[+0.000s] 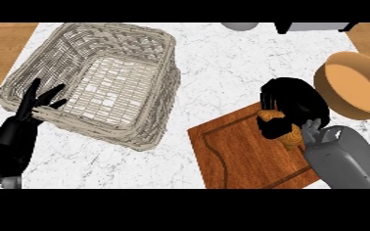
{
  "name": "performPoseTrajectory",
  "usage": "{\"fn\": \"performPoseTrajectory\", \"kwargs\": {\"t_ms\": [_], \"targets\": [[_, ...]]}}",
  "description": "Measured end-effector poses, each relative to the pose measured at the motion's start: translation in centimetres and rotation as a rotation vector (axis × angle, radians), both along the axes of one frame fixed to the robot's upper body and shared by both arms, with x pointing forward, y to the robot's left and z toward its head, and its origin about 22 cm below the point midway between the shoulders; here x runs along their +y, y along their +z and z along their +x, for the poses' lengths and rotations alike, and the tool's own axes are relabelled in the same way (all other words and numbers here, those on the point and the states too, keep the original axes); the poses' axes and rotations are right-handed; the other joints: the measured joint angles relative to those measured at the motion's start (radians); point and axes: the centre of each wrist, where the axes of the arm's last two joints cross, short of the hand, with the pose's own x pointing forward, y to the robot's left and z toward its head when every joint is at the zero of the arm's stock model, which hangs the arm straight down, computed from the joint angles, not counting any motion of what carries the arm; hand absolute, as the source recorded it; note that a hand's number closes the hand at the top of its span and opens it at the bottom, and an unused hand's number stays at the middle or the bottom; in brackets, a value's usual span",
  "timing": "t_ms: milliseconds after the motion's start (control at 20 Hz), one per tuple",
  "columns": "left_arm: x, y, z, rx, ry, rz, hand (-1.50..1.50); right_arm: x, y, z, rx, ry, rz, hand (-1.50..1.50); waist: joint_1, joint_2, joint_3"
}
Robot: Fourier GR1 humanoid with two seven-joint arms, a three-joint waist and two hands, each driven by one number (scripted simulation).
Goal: Pick the croissant from the cutting board and place it in the pot
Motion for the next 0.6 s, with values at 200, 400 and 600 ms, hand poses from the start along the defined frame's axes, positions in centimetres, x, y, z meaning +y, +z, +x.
{"fn": "performPoseTrajectory", "kwargs": {"t_ms": [200, 400, 600], "targets": [[0.1, 0.0, -0.1, 0.001, 0.005, 0.002, 0.00, -0.6, 4.0, -1.0, -0.207, -0.049, -0.037, 1.50, -0.003, -0.001, 0.000], [0.1, 0.0, -0.3, -0.003, 0.012, 0.006, 0.00, -1.1, 8.7, -2.2, -0.443, -0.122, -0.057, 1.50, -0.006, -0.003, 0.000], [-0.1, 0.0, -0.2, -0.014, 0.009, 0.007, 0.00, -1.7, 11.8, -3.6, -0.582, -0.197, 0.004, 1.50, 0.002, 0.001, -0.001]]}}
